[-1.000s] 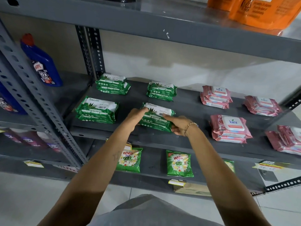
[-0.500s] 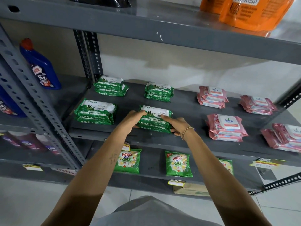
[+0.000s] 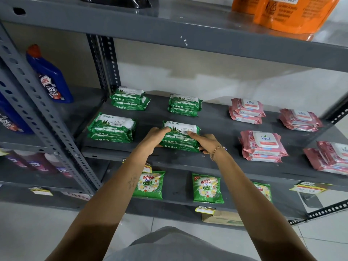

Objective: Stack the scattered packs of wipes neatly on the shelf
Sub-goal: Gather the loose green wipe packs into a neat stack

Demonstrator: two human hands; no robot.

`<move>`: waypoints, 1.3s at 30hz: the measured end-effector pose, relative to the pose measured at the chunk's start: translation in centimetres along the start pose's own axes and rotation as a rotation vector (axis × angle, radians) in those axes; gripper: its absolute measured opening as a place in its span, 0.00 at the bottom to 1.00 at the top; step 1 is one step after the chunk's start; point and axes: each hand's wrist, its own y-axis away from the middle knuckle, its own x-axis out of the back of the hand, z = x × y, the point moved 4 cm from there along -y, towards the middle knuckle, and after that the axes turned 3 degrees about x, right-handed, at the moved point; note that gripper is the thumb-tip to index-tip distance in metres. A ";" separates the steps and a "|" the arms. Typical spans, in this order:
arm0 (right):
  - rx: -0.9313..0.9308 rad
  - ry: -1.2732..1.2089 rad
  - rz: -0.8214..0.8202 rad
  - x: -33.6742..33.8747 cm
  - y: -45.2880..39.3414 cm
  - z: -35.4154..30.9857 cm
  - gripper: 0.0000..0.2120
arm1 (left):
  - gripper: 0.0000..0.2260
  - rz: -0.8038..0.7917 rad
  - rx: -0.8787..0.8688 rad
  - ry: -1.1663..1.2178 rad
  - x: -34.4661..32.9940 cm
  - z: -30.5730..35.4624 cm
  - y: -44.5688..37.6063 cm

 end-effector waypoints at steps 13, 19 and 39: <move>0.222 0.254 0.253 5.5 2.3 -2.1 0.23 | 0.24 0.392 -0.642 -0.642 -3.7 5.5 3.8; 0.343 0.658 0.612 17.3 3.8 0.5 0.11 | 0.28 0.304 -0.642 -0.970 -9.0 6.1 2.3; 0.272 0.834 0.464 18.0 2.3 7.7 0.26 | 0.29 0.414 -0.547 -1.159 -9.8 4.1 1.5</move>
